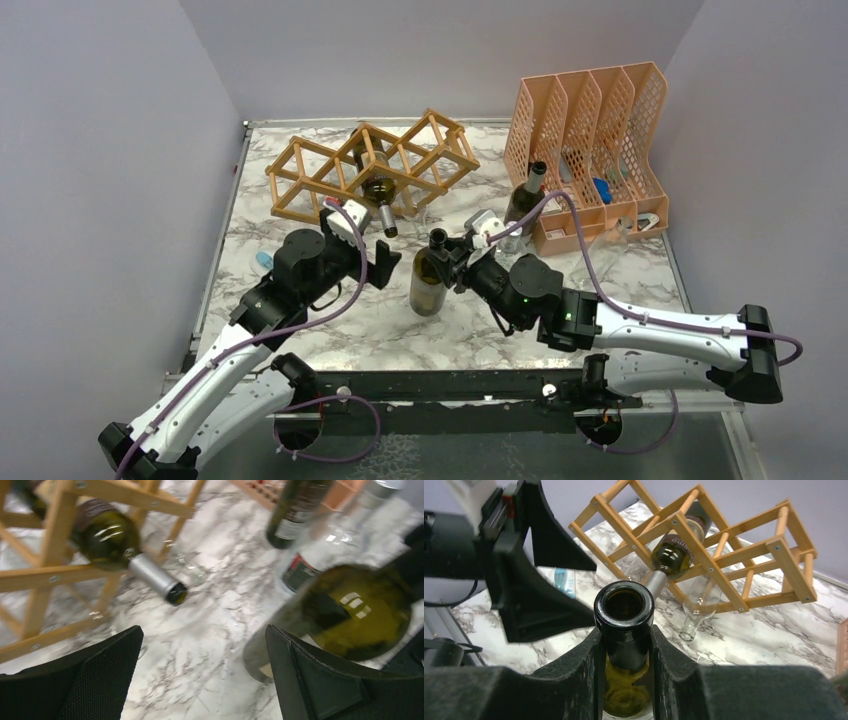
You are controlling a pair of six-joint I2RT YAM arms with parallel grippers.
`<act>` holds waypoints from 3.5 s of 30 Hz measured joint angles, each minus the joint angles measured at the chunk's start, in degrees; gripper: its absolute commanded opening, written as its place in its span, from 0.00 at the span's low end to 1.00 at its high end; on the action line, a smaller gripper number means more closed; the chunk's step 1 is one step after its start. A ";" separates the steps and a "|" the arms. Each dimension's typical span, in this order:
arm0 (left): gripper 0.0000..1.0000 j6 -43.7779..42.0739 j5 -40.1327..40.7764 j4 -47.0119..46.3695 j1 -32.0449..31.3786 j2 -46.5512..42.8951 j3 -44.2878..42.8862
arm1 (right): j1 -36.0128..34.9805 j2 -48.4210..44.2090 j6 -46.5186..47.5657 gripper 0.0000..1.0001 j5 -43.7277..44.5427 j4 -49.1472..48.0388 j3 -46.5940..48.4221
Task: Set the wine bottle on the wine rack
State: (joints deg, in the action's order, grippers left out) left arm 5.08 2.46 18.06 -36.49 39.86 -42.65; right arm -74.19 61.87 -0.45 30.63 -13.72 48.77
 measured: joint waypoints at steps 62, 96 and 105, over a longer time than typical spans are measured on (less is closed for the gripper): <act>0.00 3.69 -54.10 -39.04 -8.79 8.15 14.43 | 0.35 -16.37 -4.07 0.09 -25.35 8.83 3.63; 0.00 -80.30 -16.70 -13.27 -8.46 9.25 7.28 | 0.00 -13.31 -7.65 0.82 -7.34 34.07 21.27; 0.00 -90.82 -10.19 -13.70 -8.48 6.84 12.87 | -0.02 -0.66 -13.70 0.79 -5.31 54.40 22.49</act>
State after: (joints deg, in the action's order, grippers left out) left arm -85.73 -7.73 4.36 -44.97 46.70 -29.78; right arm -74.22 61.21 -14.15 25.32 40.69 71.26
